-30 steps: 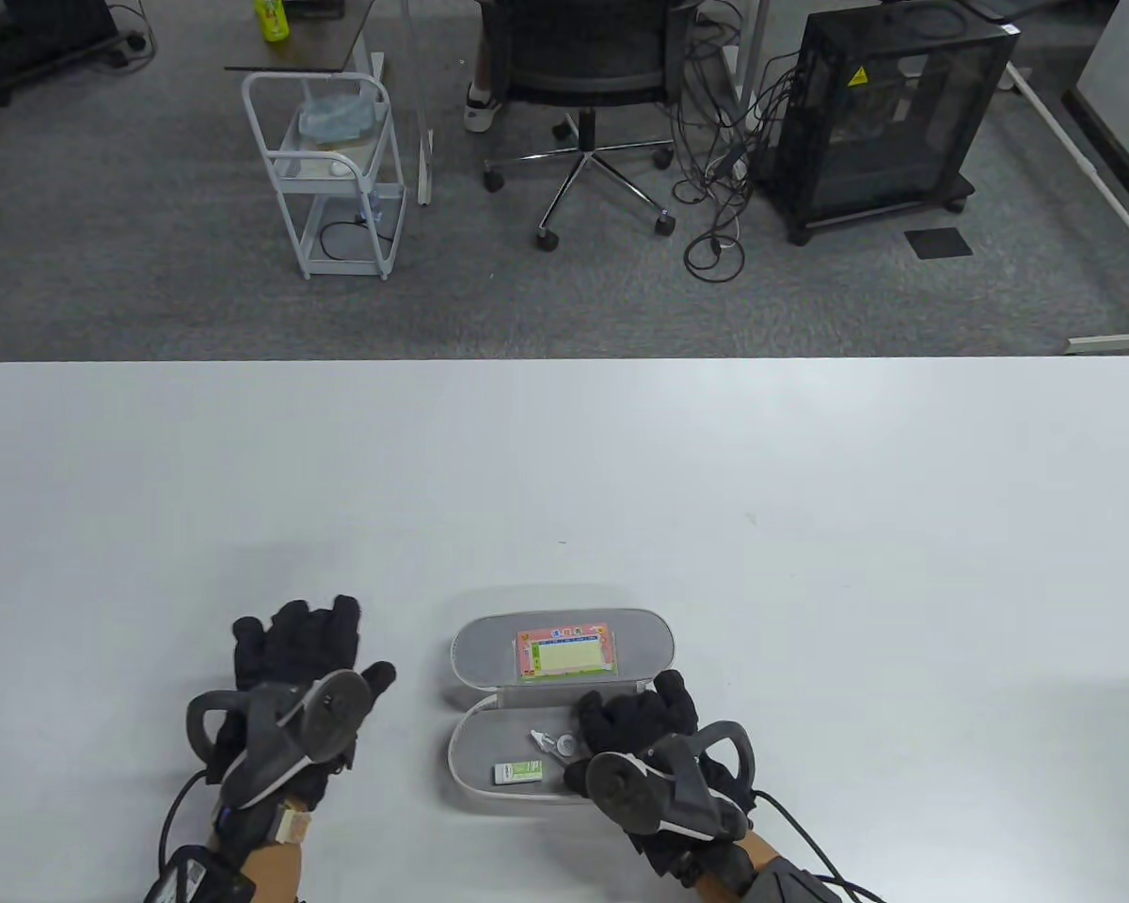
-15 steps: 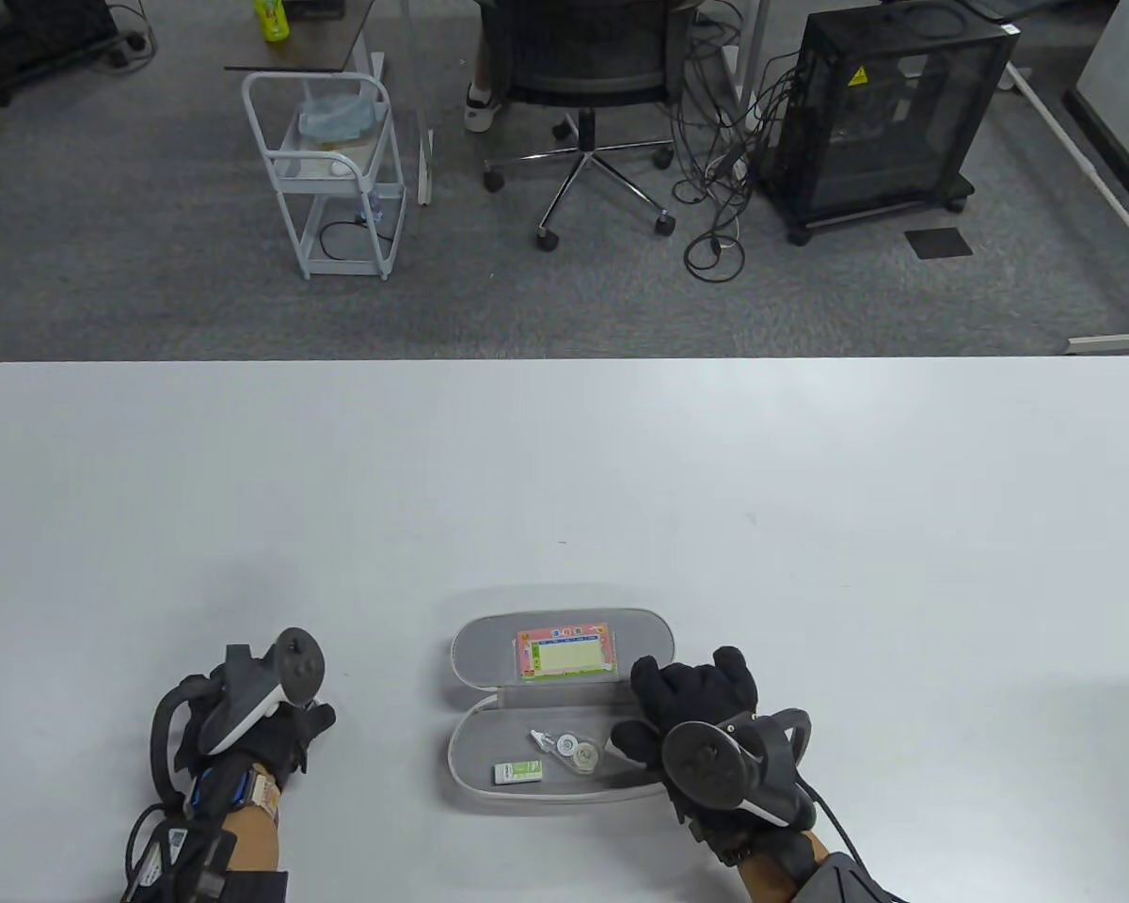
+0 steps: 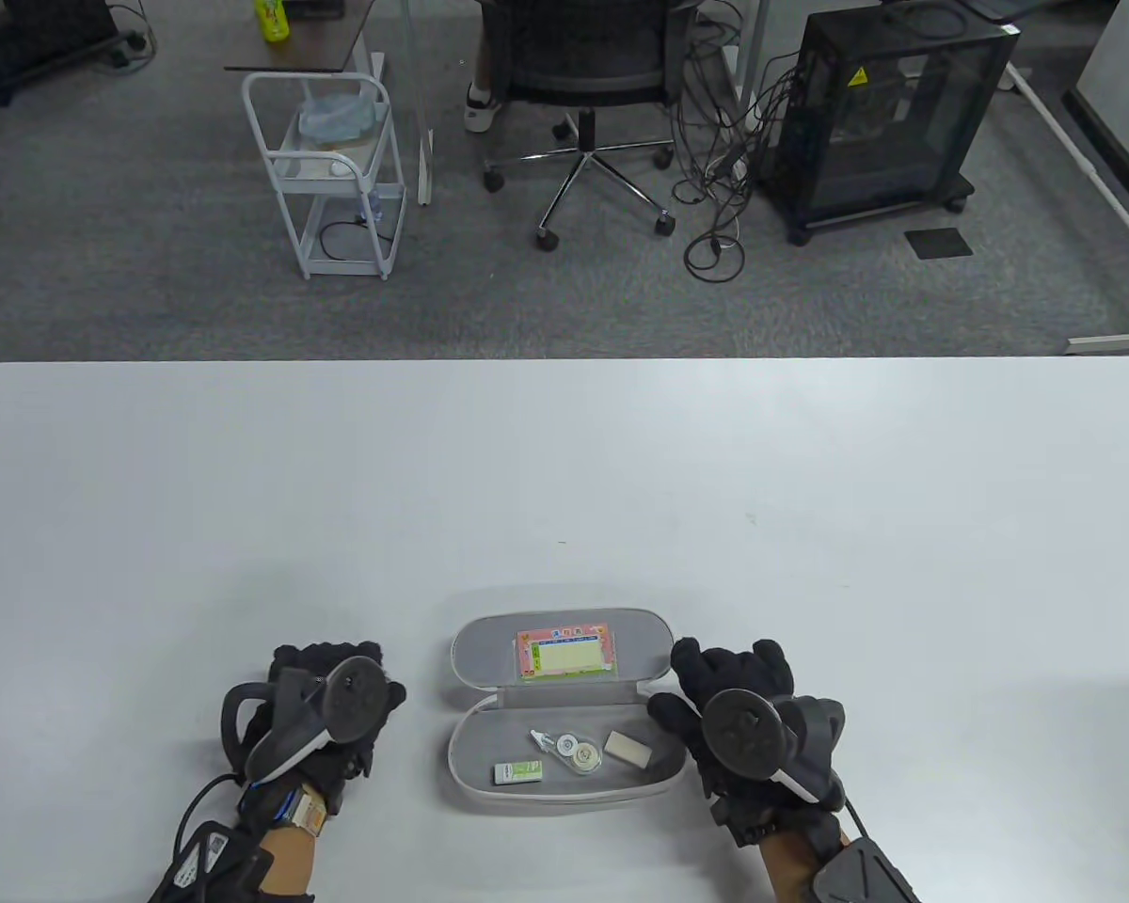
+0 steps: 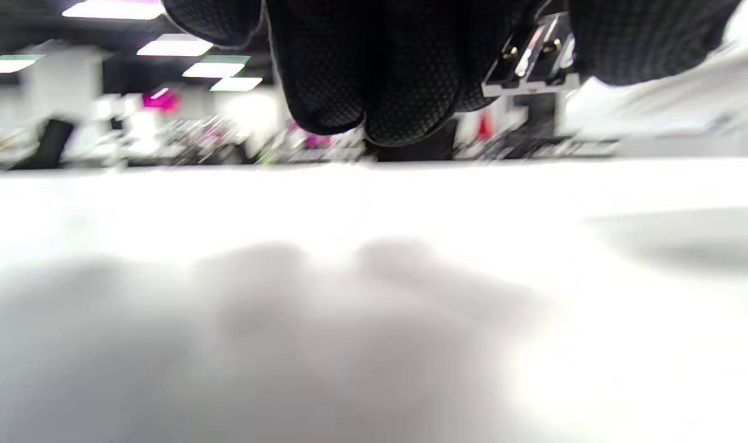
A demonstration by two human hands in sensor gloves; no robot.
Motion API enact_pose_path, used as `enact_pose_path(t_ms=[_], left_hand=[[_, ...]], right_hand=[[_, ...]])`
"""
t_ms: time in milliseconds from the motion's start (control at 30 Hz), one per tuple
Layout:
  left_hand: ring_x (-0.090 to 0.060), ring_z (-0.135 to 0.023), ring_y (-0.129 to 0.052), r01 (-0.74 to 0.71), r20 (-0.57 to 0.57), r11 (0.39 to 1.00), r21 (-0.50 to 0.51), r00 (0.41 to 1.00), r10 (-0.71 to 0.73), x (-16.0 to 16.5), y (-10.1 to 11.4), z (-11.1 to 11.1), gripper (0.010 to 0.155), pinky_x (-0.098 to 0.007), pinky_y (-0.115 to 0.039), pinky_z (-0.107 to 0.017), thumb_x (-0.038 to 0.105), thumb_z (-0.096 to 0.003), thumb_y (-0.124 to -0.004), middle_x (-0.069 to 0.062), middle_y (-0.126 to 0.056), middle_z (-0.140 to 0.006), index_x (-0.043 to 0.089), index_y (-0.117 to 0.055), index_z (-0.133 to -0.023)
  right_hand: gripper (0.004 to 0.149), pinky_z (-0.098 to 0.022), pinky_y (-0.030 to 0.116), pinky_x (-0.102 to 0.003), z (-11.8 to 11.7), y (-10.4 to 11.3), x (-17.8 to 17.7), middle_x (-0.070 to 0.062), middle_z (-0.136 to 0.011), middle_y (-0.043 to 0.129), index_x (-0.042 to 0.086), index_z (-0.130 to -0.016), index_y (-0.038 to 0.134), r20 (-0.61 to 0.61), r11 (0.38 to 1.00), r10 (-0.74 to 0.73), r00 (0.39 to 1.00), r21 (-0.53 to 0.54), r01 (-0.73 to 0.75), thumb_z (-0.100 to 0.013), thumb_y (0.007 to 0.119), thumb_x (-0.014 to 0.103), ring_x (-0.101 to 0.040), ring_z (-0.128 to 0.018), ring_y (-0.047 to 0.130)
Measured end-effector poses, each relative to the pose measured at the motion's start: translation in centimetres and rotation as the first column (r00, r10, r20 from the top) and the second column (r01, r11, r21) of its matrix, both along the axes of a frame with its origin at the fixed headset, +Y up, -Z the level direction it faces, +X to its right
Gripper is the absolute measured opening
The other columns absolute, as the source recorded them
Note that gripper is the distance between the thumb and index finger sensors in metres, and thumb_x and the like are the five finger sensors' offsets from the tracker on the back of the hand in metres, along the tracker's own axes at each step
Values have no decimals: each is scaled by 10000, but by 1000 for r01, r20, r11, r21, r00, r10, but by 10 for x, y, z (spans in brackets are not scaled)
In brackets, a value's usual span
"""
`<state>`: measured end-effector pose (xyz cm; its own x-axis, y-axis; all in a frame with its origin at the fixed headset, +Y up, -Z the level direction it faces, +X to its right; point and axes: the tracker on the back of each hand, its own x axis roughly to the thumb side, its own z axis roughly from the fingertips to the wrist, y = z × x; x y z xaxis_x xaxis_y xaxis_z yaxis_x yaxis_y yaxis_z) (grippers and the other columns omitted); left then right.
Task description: Pack double-layer zippered pencil case
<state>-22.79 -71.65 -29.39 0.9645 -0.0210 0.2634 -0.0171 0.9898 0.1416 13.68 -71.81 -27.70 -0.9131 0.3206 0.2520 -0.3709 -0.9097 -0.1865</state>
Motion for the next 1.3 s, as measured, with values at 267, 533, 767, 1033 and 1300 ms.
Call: enact_pose_path(t_ms=[267,533,767,1033,1300], left_hand=[[-340,-952,-780,174,355,973,155,909,-219,78,2,41,566,-611,-531,-738,549,-444,-709,-3,-814,-933,242,-693,-920],[-402,-1026,-617,211,247,977,35,945,-213,80,-7,35,539,-647,-450,-749,559,-453,-667,-27,-651,-1023,287,-691,-917],[-404,-1033,-608,261,246,965,32,934,-260,83,-9,36,609,-643,-447,-752,623,-432,-593,-40,-624,-1046,295,-658,-941],[-357,-991,-720,123,271,979,164,948,-165,69,11,37,673,-611,-514,-746,664,-425,-582,3,-727,-1008,290,-579,-984],[-413,-943,-784,-289,17,951,-112,956,292,8,-7,-3,818,-610,-575,-713,718,-386,-492,-64,-781,-1001,220,-472,-1035]], right_hand=[[700,-693,459,-607,-3,-2,6,-77,-834,836,121,-952,699,26,1000,4,1000,-19,-4,-416,686,570,-311,-693,857],[683,-693,460,-607,-2,-4,3,-78,-824,842,119,-948,705,11,999,16,1000,-28,-16,-426,689,560,-310,-684,861],[682,-692,462,-607,-3,-5,3,-77,-820,844,117,-947,705,11,999,16,1000,-38,-16,-428,690,559,-309,-679,863],[687,-693,462,-606,-4,-4,5,-78,-821,845,118,-949,703,16,999,11,1000,-37,-10,-426,688,564,-309,-683,861],[685,-690,470,-605,-5,-4,8,-69,-781,866,113,-941,712,32,998,12,999,-55,-10,-426,688,564,-303,-647,875]])
